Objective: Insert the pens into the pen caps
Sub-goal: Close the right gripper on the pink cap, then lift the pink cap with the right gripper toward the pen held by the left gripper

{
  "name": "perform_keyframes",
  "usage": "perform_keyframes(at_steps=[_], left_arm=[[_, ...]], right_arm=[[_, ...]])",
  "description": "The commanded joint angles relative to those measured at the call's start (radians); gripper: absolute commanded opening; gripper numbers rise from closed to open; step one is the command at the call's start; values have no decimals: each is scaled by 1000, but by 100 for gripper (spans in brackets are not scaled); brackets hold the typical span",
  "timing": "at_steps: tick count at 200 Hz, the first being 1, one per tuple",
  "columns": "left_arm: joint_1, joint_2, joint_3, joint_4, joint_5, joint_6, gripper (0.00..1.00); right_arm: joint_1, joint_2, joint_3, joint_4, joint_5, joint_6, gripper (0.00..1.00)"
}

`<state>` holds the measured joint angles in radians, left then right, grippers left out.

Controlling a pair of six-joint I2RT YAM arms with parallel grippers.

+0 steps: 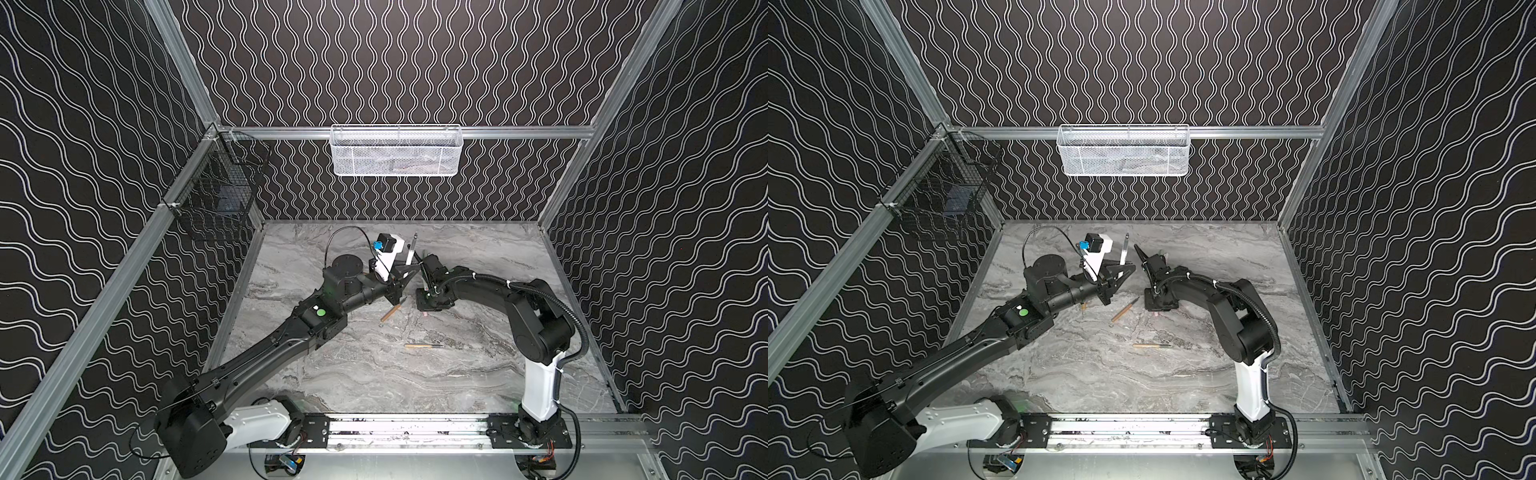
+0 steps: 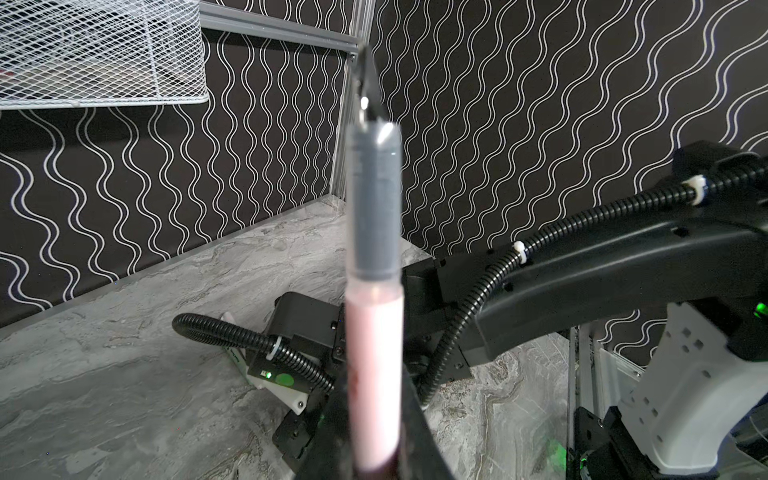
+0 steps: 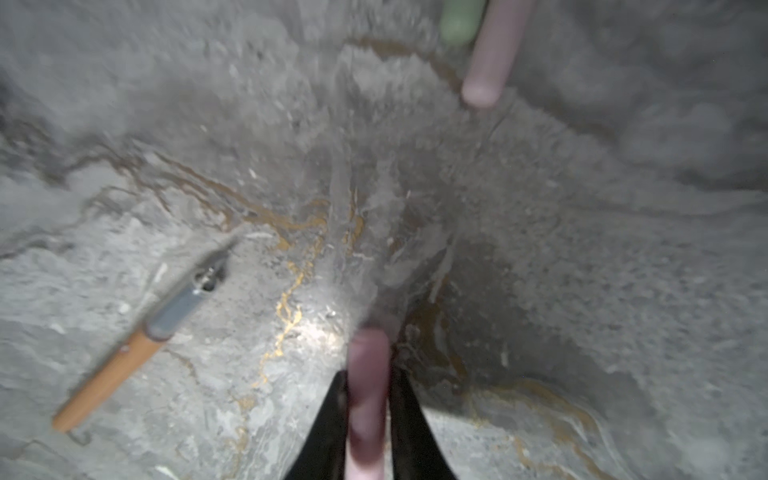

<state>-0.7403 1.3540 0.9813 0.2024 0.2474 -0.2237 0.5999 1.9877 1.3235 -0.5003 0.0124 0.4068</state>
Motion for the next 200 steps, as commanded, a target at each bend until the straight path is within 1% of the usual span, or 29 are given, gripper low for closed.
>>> perform_keyframes(at_steps=[1, 20, 51, 62, 94, 113, 141, 157, 172, 185, 200], left_arm=[[0, 4, 8, 2, 4, 27, 0], [0, 6, 8, 2, 4, 29, 0], [0, 7, 9, 2, 2, 30, 0], [-1, 7, 12, -2, 0, 32, 0], [0, 0, 2, 8, -3, 35, 0], [0, -12, -14, 40, 0, 32, 0], [-1, -25, -28, 69, 25, 21, 0], [-2, -19, -24, 62, 24, 16, 0], [-2, -6, -13, 43, 28, 27, 0], [-3, 1, -15, 45, 26, 28, 0], [-2, 10, -14, 44, 29, 31, 0]], right_arm=[[1, 15, 0, -32, 16, -4, 22], [3, 16, -7, -19, 10, 0, 21], [5, -2, -18, 2, 21, 12, 15], [4, -9, -20, 7, 21, 11, 14], [5, -83, -66, 80, 5, 25, 12], [-3, -209, -123, 154, -18, 39, 11], [-47, -412, -178, 217, -33, 115, 10], [-48, -550, -229, 332, -34, 99, 8], [-49, -659, -284, 482, -30, 96, 7], [-48, -717, -308, 575, -8, 112, 6], [-47, -760, -298, 650, -18, 84, 6]])
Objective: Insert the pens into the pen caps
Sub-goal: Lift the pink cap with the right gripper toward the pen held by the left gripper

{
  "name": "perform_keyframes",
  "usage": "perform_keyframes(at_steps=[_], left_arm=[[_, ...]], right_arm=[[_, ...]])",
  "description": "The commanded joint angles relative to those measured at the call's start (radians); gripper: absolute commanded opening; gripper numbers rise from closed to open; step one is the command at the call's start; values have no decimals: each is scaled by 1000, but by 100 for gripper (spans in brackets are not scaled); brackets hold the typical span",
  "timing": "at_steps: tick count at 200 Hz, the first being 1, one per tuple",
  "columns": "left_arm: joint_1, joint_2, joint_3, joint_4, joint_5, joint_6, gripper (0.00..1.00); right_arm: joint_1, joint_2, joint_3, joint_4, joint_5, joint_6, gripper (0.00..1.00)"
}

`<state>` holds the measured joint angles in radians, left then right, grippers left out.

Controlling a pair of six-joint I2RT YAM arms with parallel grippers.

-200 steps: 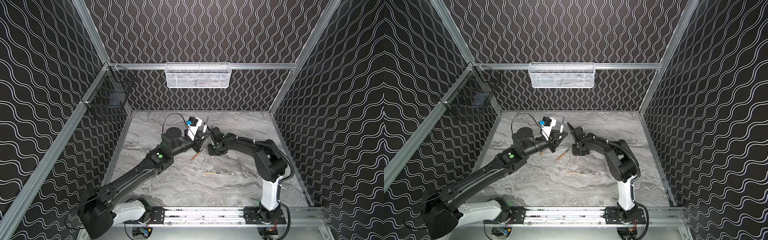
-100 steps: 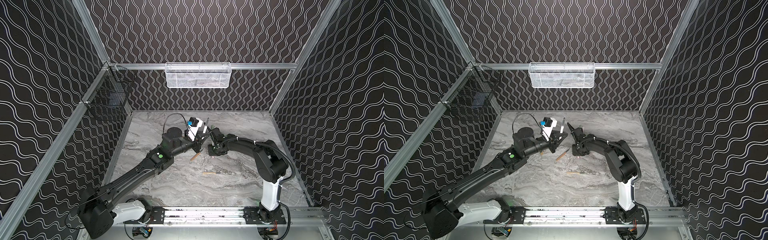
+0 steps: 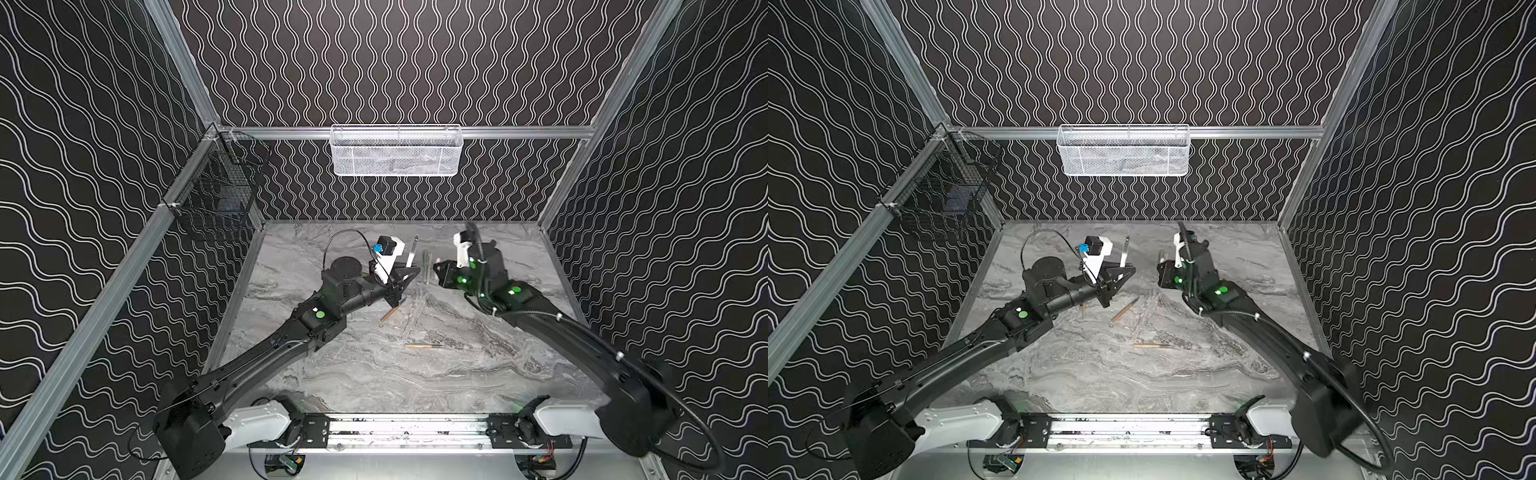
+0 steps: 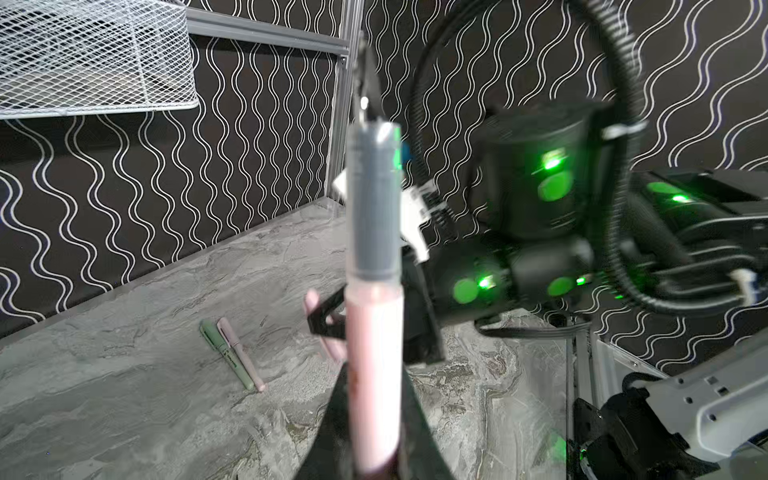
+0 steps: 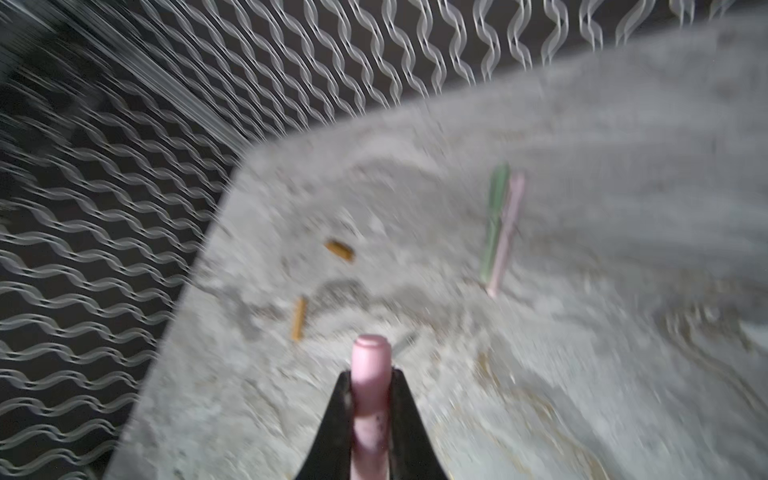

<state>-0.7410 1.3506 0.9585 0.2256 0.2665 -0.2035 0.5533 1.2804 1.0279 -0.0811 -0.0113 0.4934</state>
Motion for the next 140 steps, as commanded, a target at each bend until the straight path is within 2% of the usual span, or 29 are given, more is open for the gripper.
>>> perform_keyframes(at_steps=[1, 34, 68, 140], left_arm=[[-2, 15, 9, 20, 11, 11, 0], [-3, 18, 17, -1, 15, 31, 0], [-4, 21, 7, 21, 44, 32, 0], [-11, 18, 12, 20, 62, 36, 0]], right_arm=[[0, -54, -2, 235, 5, -4, 6], [7, -137, -11, 434, -123, -25, 9], [44, -187, -71, 577, -130, -30, 8], [61, -148, 23, 618, -214, -7, 7]])
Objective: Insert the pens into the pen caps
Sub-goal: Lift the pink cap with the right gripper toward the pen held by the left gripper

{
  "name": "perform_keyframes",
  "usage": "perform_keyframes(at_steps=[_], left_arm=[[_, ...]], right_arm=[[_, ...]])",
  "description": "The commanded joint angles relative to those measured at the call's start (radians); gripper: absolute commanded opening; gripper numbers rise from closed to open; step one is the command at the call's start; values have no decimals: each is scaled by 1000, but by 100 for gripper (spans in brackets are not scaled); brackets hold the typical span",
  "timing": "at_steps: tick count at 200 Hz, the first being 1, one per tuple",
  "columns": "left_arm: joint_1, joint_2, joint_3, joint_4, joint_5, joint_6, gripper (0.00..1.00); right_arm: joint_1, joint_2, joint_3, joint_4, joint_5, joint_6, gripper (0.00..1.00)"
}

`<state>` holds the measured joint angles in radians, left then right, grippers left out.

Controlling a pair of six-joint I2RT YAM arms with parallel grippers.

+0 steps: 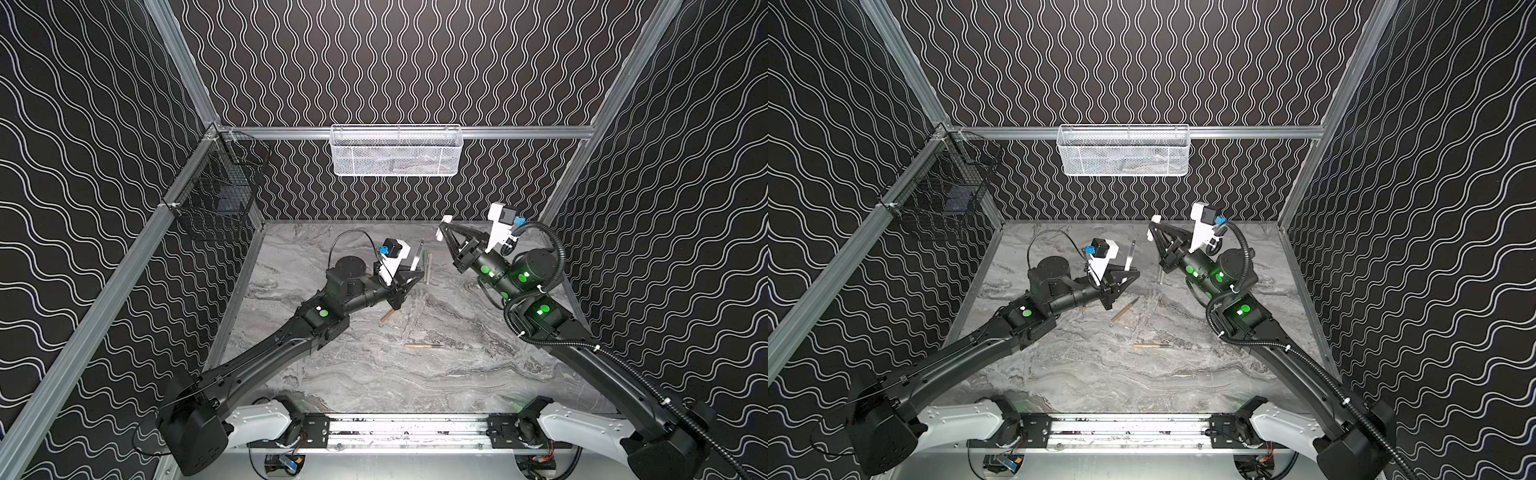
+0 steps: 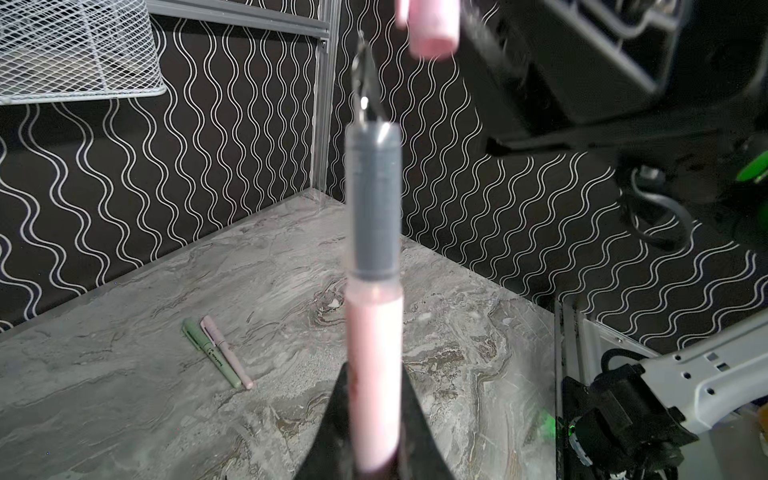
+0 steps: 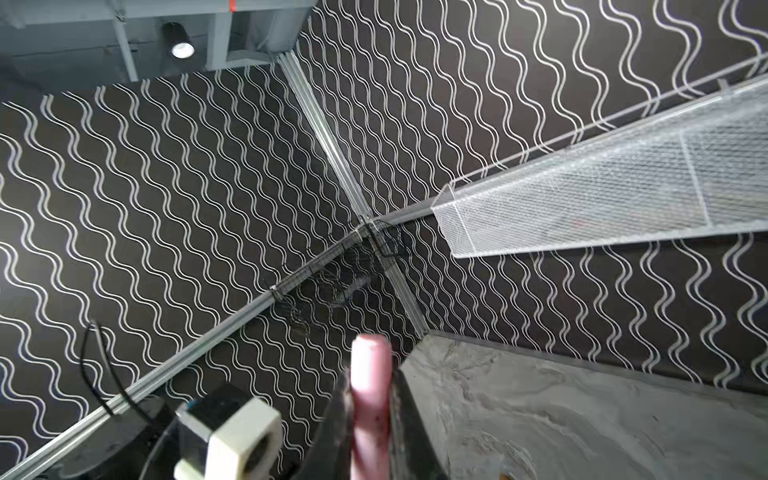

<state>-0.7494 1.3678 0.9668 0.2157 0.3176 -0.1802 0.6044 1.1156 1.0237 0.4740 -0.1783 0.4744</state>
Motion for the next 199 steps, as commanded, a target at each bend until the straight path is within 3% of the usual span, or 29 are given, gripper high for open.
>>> perform_keyframes(at_steps=[1, 161, 199], left_arm=[[-2, 1, 4, 30, 11, 13, 0], [-7, -6, 1, 24, -11, 16, 0], [-7, -15, -7, 46, -24, -37, 0]], right_arm=[[10, 18, 27, 64, -48, 10, 7], [45, 72, -20, 106, -89, 47, 7], [51, 81, -51, 109, -97, 78, 7]])
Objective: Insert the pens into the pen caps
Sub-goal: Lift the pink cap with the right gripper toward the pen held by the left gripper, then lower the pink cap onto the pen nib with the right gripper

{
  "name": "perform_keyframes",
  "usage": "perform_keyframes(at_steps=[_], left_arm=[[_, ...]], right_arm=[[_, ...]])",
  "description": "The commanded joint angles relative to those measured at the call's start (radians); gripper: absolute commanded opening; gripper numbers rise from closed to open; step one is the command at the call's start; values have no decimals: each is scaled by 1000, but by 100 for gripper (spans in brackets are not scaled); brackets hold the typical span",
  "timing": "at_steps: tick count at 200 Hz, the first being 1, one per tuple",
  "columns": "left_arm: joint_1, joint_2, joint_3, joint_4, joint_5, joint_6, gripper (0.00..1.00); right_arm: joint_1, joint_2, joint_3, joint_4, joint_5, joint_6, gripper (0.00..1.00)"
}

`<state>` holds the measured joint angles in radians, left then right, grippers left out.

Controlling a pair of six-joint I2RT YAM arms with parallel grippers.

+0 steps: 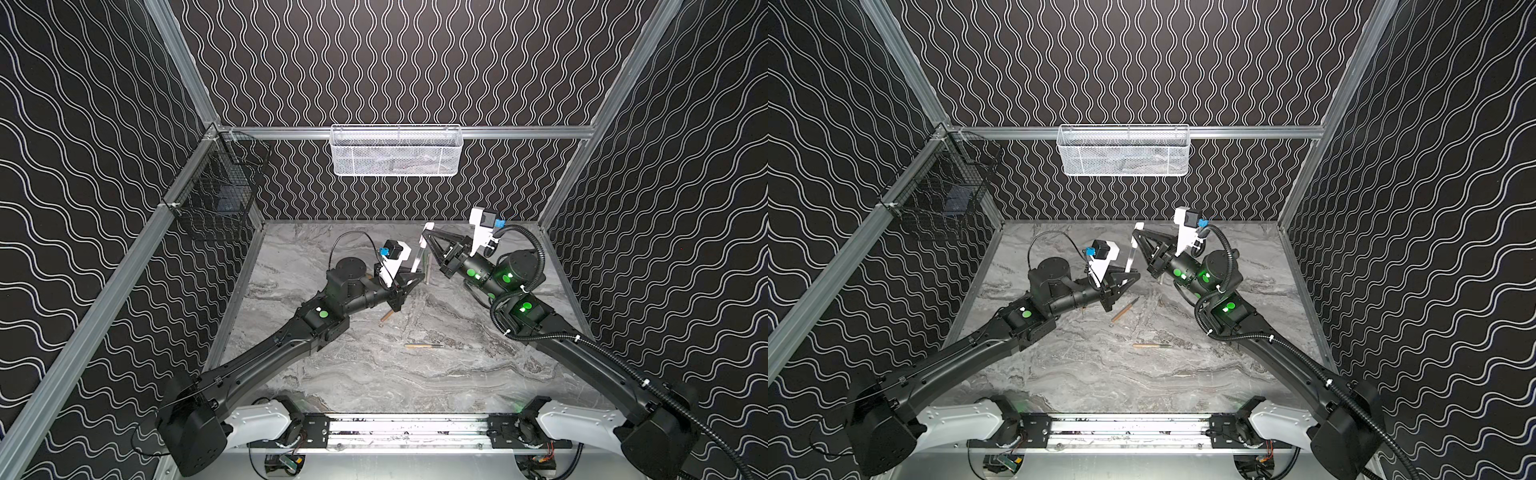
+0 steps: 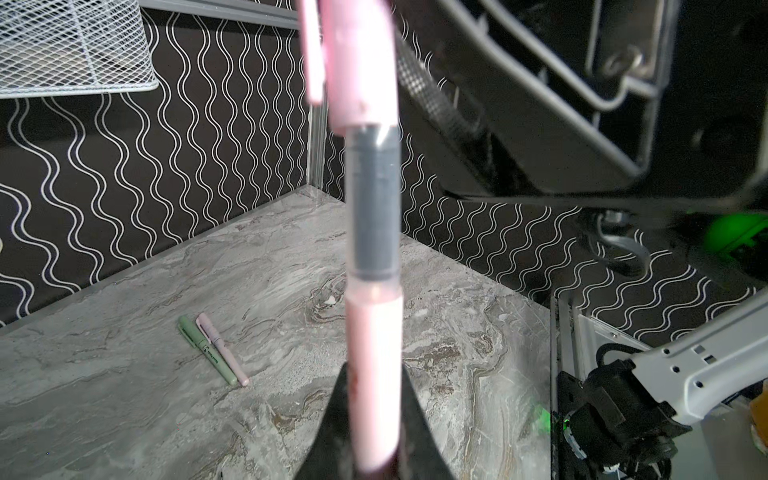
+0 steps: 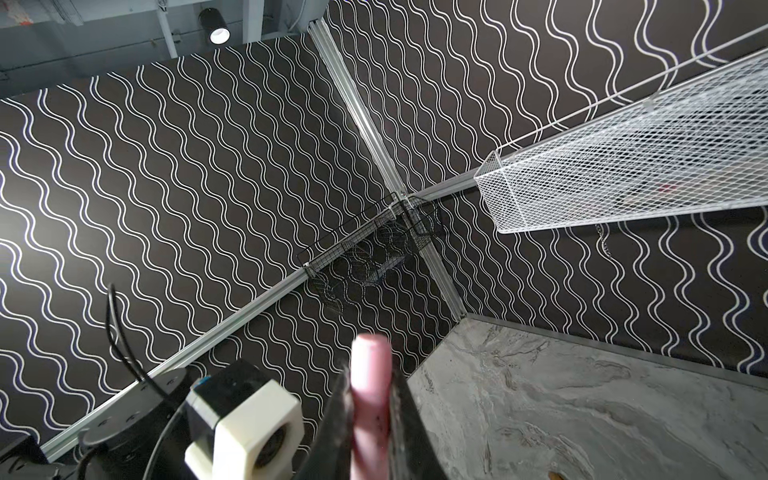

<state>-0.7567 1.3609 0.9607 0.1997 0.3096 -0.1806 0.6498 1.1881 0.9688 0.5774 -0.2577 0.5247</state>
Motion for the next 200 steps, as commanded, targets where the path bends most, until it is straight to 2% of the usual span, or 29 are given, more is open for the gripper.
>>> perform_keyframes(at_steps=[1, 98, 126, 166, 200], left_arm=[[0, -8, -2, 65, -17, -38, 0], [6, -11, -23, 129, 11, -125, 0], [20, -10, -34, 154, 19, -146, 0], [27, -5, -40, 158, 8, -149, 0], [27, 10, -30, 144, 13, -138, 0]], right_arm=[[5, 9, 5, 4, -18, 27, 7], [31, 20, -26, 59, -40, 32, 8], [39, 24, -25, 55, -44, 23, 12], [57, 30, 8, -40, -43, 17, 15], [76, 15, 21, -107, -31, -39, 18]])
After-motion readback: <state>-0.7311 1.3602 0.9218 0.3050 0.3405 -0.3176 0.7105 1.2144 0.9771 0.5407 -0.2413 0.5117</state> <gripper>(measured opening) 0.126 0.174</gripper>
